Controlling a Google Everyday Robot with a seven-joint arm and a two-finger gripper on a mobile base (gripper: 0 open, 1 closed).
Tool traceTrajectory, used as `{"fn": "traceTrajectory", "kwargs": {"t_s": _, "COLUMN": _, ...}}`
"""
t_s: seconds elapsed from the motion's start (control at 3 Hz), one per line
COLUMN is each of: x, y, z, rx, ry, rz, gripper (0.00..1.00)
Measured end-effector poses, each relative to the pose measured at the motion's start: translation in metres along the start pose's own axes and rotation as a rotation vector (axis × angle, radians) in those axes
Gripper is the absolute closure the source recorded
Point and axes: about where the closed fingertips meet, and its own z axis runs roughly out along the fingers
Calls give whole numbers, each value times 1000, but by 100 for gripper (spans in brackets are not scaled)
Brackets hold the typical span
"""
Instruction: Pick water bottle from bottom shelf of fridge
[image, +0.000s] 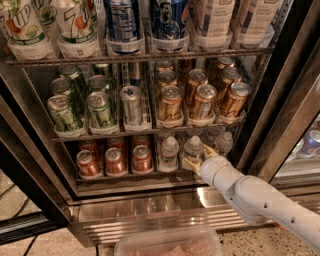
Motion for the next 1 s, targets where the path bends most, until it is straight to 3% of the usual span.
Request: {"fn": "traceTrajectory", "kwargs": {"t_s": 1.0, "x": -36, "y": -8, "z": -45, "rx": -3, "ry": -182, "rz": 104, "gripper": 100}}
